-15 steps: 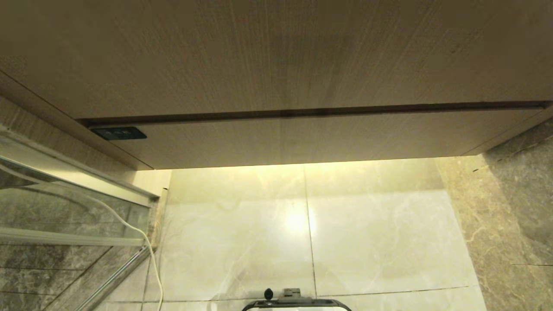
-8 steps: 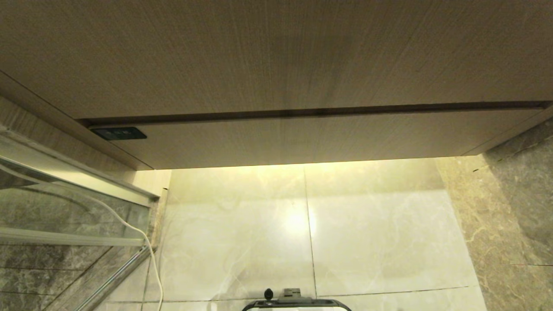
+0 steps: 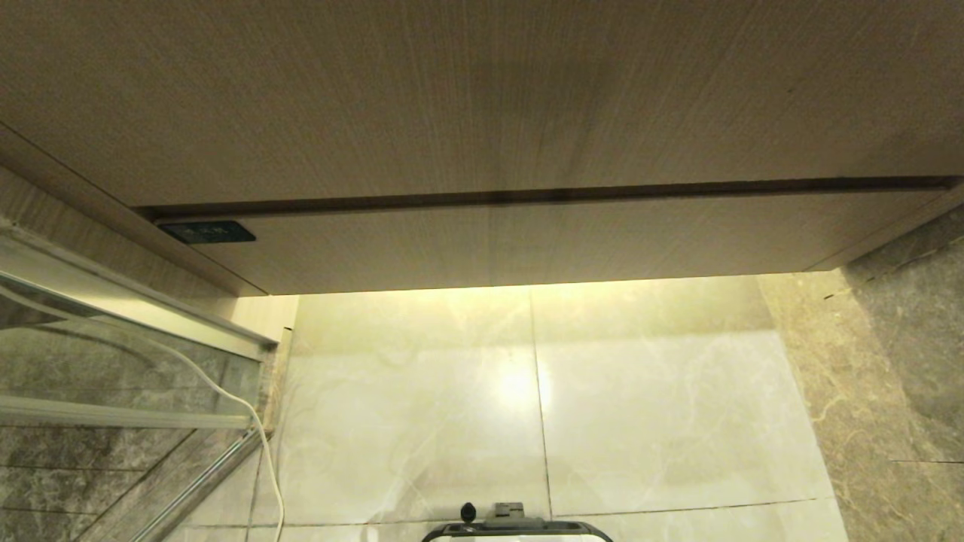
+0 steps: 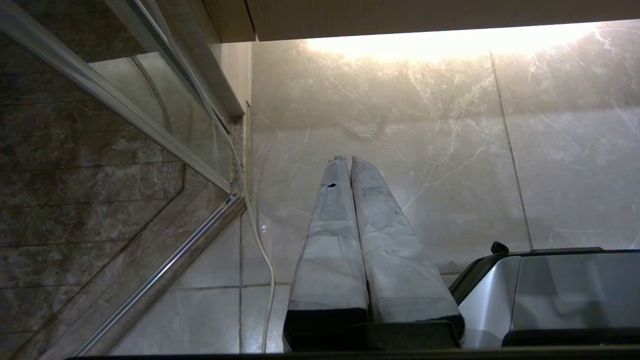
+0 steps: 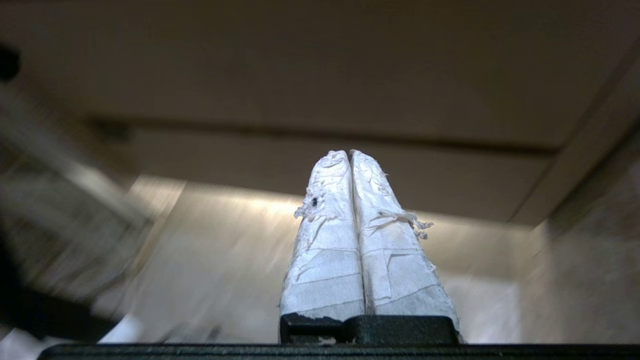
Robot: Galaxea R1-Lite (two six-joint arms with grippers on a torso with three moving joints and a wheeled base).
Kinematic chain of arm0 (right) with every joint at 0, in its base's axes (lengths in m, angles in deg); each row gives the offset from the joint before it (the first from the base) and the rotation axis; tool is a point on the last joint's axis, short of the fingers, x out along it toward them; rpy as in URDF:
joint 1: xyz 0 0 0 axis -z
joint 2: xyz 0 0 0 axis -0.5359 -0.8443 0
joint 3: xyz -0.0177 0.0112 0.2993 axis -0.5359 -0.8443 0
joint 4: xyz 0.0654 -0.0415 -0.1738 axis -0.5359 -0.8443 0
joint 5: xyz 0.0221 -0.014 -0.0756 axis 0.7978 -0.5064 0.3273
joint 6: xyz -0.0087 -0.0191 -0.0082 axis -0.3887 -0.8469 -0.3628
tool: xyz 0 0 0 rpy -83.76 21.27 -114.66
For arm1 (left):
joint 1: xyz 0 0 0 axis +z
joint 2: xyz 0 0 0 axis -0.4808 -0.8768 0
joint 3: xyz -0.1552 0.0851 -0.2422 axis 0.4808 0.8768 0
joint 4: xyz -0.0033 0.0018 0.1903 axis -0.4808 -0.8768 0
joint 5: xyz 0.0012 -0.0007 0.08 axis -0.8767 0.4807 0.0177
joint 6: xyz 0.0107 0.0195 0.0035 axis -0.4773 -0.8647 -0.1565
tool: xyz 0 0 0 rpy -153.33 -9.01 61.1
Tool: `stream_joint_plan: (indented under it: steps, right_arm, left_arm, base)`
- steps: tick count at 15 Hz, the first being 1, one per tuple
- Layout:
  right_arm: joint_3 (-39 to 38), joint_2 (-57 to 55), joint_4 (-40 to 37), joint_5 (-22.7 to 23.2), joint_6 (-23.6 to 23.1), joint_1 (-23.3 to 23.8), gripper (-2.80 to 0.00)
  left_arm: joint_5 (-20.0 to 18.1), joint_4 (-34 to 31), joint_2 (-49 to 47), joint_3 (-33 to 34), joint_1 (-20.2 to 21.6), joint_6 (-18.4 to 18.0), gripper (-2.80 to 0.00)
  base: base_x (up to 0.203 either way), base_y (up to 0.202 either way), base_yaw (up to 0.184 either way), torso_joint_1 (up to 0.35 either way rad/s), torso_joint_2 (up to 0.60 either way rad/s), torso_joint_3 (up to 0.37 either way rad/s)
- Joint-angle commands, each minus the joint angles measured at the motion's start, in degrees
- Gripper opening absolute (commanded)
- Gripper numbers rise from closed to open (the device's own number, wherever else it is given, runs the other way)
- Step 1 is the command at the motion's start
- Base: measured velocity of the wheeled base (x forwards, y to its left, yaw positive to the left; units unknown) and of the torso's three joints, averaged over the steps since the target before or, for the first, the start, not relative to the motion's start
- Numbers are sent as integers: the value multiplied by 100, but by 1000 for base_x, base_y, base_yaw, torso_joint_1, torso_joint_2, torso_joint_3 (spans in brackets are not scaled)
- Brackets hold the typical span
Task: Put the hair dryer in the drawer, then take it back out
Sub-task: Pull open the drawer
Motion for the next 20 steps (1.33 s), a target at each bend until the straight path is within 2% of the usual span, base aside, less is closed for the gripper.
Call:
stream_joint_plan:
  steps: [1,4,7,8,9,10,12,13,15,16,17,18,20]
  right_arm:
    - [620,-1359,-1354,214,15,-585,-280]
    - [512,-2261,-2167,-20,-168,-917,-280]
    - [-351,-2389,-2314,-63,-856,-1065,-280]
    - [-606,-2425,-2302,-69,-1241,-1093,0]
    - [-820,-2537,-2249,-110,-1681,-1122,0]
    - [-976,-2618,-2181,-189,-1871,-1135,0]
    - [-1188,-2780,-2016,-629,-1960,-1142,0]
    - [-1295,-2954,-1970,-1191,-2077,-1177,0]
    - [-1521,-3247,-1734,-2913,-2581,-1457,0]
    - [-1725,-3458,-1302,-3627,-2686,-1601,0]
    - [-1958,-3712,-437,-4001,-2757,-1754,0]
    - [-2258,-3972,652,-4112,-2810,-1951,0]
    - [-2923,-4398,3116,-3778,-3124,-2302,0]
  left_arm:
    - [1,0,0,9,1,2,-280]
    - [1,0,0,9,1,2,-280]
    - [1,0,0,9,1,2,-280]
    - [1,0,0,9,1,2,-280]
    - [1,0,0,9,1,2,-280]
    - [1,0,0,9,1,2,-280]
    - [1,0,0,9,1,2,-280]
    - [1,0,0,9,1,2,-280]
    - [1,0,0,9,1,2,-280]
    - [1,0,0,9,1,2,-280]
    - [1,0,0,9,1,2,-280]
    - [1,0,0,8,1,2,-280]
    - [1,0,0,9,1,2,-280]
  base:
    - [0,0,0,0,0,0]
    - [0,0,0,0,0,0]
    - [0,0,0,0,0,0]
    - [0,0,0,0,0,0]
    - [0,0,0,0,0,0]
    - [0,0,0,0,0,0]
    - [0,0,0,0,0,0]
    - [0,0,0,0,0,0]
    - [0,0,0,0,0,0]
    - [0,0,0,0,0,0]
    - [0,0,0,0,0,0]
    - [0,0,0,0,0,0]
    - [0,0,0,0,0,0]
